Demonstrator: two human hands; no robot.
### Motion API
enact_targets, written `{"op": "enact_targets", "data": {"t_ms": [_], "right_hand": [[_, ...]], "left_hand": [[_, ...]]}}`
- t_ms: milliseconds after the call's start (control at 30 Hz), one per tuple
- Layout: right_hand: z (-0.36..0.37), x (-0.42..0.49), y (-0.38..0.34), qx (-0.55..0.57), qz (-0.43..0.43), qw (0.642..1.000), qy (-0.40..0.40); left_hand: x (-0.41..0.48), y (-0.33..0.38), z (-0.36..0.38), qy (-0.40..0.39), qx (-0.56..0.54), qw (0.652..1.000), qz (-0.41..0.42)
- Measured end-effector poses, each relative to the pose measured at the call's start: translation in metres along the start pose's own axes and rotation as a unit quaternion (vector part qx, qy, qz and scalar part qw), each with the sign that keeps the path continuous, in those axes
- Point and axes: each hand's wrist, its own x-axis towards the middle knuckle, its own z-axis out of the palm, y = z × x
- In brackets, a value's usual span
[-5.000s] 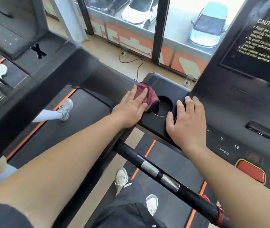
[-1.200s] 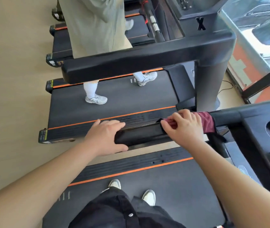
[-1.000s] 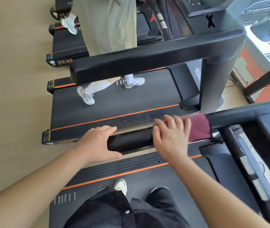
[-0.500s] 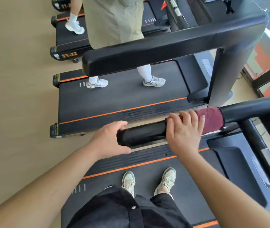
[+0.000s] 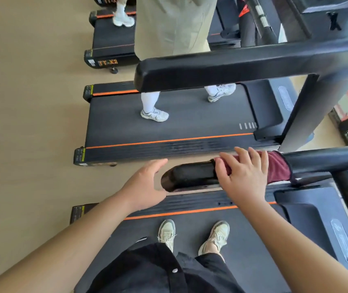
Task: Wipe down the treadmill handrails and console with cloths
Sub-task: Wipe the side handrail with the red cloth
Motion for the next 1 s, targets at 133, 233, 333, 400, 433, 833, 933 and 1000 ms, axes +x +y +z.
{"op": "enact_targets", "data": {"t_ms": [133,233,333,400,433,833,933,1000], "right_hand": [[0.012,-0.039,-0.074,0.028,-0.049,0.998,-0.011],[0.025,-0.065,-0.111,0.019,-0.163,0.984,-0.066],[0.019,-0.048,-0.094,0.015,-0.256,0.965,-0.062],[0.009,-0.027,-0.070,0.024,-0.256,0.965,-0.045],[0.005,-0.016,-0.057,0.031,-0.218,0.975,-0.030],[0.015,-0.044,-0.106,0.020,-0.203,0.977,-0.061],[0.007,-0.025,-0.069,0.047,-0.283,0.955,-0.071],[0.005,-0.012,-0.031,0.035,-0.209,0.976,-0.040]], "left_hand": [[-0.010,-0.012,-0.005,0.025,-0.026,0.999,-0.030],[-0.015,-0.017,-0.007,0.022,-0.047,0.998,-0.040],[-0.016,-0.020,-0.014,0.020,-0.051,0.997,-0.046],[-0.015,-0.020,-0.017,0.020,-0.050,0.997,-0.051],[-0.014,-0.020,-0.018,0.019,-0.048,0.997,-0.053],[0.001,0.008,-0.020,0.029,-0.097,0.993,-0.061],[0.012,0.016,-0.022,0.041,-0.100,0.994,-0.035],[0.019,0.027,-0.019,0.053,-0.074,0.996,-0.014]]}}
